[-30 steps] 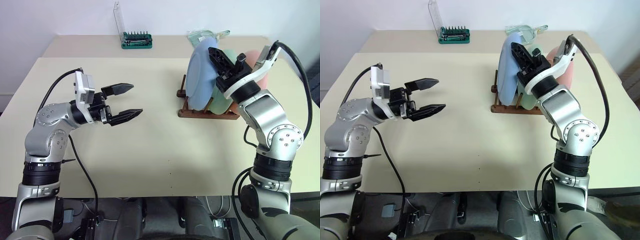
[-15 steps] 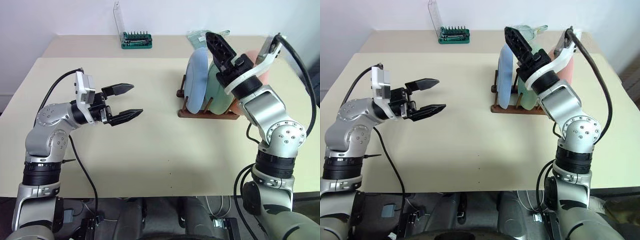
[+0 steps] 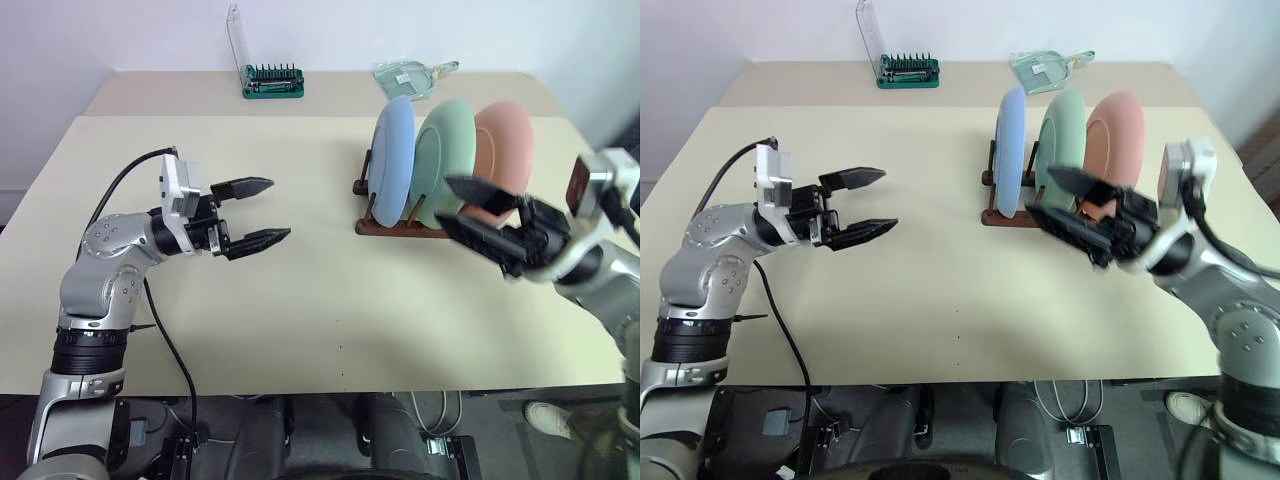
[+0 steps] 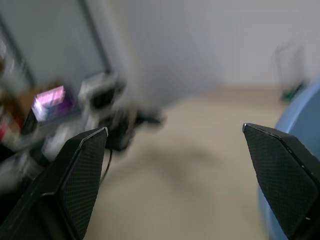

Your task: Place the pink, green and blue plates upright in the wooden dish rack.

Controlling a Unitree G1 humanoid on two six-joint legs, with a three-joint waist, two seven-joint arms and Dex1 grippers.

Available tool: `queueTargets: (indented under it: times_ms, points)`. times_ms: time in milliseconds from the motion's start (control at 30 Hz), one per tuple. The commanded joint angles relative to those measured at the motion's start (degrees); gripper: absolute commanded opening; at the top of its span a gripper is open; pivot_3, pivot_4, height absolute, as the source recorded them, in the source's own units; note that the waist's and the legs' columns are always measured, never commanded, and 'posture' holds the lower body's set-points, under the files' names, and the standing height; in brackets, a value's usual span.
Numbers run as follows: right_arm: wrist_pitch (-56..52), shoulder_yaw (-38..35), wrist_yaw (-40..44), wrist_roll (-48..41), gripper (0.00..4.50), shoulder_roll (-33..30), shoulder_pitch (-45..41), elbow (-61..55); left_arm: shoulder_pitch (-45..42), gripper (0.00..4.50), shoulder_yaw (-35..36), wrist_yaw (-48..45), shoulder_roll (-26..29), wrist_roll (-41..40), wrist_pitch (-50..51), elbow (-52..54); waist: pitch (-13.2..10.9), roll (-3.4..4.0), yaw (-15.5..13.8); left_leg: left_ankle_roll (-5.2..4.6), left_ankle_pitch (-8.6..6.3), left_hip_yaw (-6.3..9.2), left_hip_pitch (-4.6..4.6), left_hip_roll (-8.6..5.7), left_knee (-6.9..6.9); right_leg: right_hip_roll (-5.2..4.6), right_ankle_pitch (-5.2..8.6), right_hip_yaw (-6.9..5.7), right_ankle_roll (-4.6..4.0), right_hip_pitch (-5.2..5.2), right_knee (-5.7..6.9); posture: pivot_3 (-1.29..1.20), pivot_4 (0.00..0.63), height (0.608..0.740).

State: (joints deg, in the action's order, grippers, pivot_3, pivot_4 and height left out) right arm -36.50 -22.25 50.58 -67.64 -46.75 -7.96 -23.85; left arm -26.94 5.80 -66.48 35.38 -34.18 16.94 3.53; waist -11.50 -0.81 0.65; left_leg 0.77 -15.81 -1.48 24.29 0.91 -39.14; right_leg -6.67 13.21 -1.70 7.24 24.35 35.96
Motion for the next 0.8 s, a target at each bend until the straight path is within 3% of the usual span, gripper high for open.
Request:
queueTargets:
  times_ms: [33, 300, 800]
  points:
    - [5.1, -2.23, 11.05, 5.92, 4.43, -1.87, 4.14, 0.82, 1.43, 4.5, 0.59, -1.18, 1.95, 0.52, -0.63, 2.08, 0.0, 0.0, -0.01, 0.0, 0.0, 0.0, -0.01, 0.0, 0.0, 0.0, 0.0, 0.0, 0.0, 0.0, 0.0, 0.0, 0.15, 0.74]
    - [20.42, 4.05, 23.06, 23.03, 4.43, 0.58, 6.61, 10.93, 8.43, 4.5, -3.46, -0.82, 1.9, 6.43, -5.7, 4.73, 0.02, -0.01, -0.18, 0.01, 0.0, -0.01, -0.05, -0.01, -0.03, -0.01, 0.0, 0.01, 0.0, -0.05, 0.0, 0.0, 0.15, 0.74]
    - [29.78, 3.94, 24.95, 31.68, 4.43, 2.24, 5.56, 18.39, 9.3, 4.5, -6.74, -0.43, -0.82, 8.68, -8.27, 3.02, 0.03, 0.01, -0.8, 0.02, 0.01, -0.01, -0.16, -0.01, -0.05, -0.01, -0.01, 0.0, -0.01, -0.15, 0.05, 0.0, 0.15, 0.74]
